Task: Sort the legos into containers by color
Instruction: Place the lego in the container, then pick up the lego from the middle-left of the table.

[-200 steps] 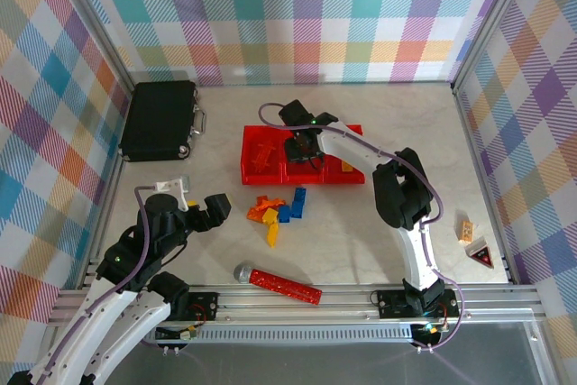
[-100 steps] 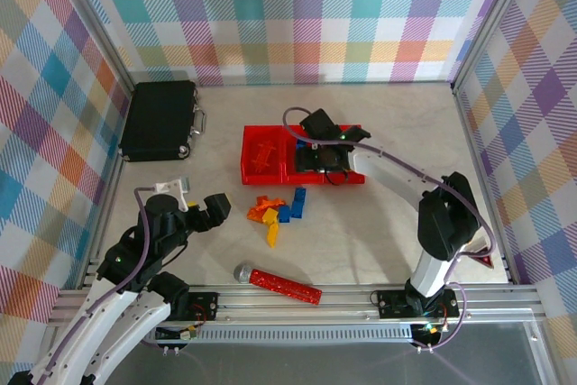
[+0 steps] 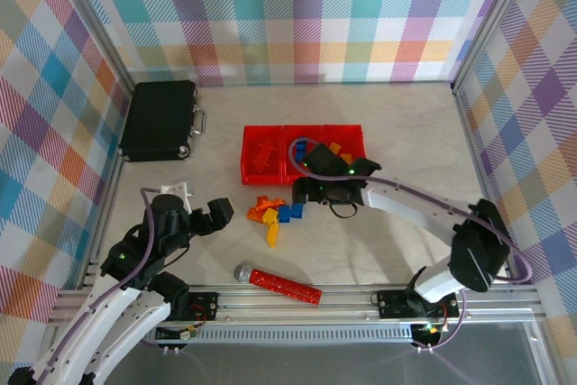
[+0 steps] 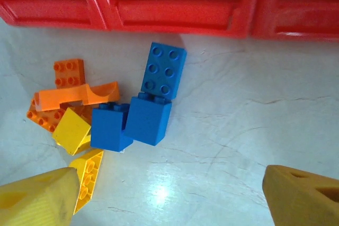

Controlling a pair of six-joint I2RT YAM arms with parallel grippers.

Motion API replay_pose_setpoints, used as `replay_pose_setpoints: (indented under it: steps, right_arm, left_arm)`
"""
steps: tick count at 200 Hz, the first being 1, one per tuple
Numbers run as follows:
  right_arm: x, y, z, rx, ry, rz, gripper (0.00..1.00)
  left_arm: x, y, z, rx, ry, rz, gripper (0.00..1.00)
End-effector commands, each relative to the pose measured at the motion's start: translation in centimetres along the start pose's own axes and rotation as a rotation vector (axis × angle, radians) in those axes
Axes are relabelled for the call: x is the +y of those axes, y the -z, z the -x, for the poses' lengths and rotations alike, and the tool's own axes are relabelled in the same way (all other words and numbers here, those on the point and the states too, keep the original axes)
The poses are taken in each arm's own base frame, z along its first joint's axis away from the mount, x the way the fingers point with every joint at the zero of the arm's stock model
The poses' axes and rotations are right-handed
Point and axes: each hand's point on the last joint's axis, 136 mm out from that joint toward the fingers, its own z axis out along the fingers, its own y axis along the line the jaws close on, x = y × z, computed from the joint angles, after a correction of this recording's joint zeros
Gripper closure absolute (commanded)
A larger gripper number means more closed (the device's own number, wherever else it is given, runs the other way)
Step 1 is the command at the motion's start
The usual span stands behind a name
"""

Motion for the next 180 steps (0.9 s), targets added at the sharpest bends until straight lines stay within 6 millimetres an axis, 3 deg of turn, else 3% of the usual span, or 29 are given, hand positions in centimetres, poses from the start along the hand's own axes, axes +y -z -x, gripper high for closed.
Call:
replay_pose_setpoints:
  steps: [1,23,84,110,180]
  right_arm:
    - [-1.9,1.2,0.2,-0.032,-0.016,-0.054,0.07]
    - [-3.1,2.2,-0.1,-0.045,-0.017,-0.076,0.0]
    - [-7.1,5.2,-0.7,-0.119,-0.075,-0.071,0.01]
    - [-8.2,5.3,-1.4,-0.115,-0.088,-0.073,0.01]
    - [-9.6,4.8,-2.1,-0.105,-0.075,-0.116,0.01]
  left_arm:
    - [-0.5,-0.8,-1.5,0.067,0.01,-0.034,0.0]
    - [-0.9,-1.6,-2.3,0.11,-0.001,-0.049,0.0]
    - [-2.3,-3.9,-5.5,0.308,-0.16,0.018,0.03]
    - [-2.7,-5.0,-6.5,0.364,-0.258,0.067,0.1]
    - [-4.6,-8.8,-10.4,0.571,-0.504,0.179,0.15]
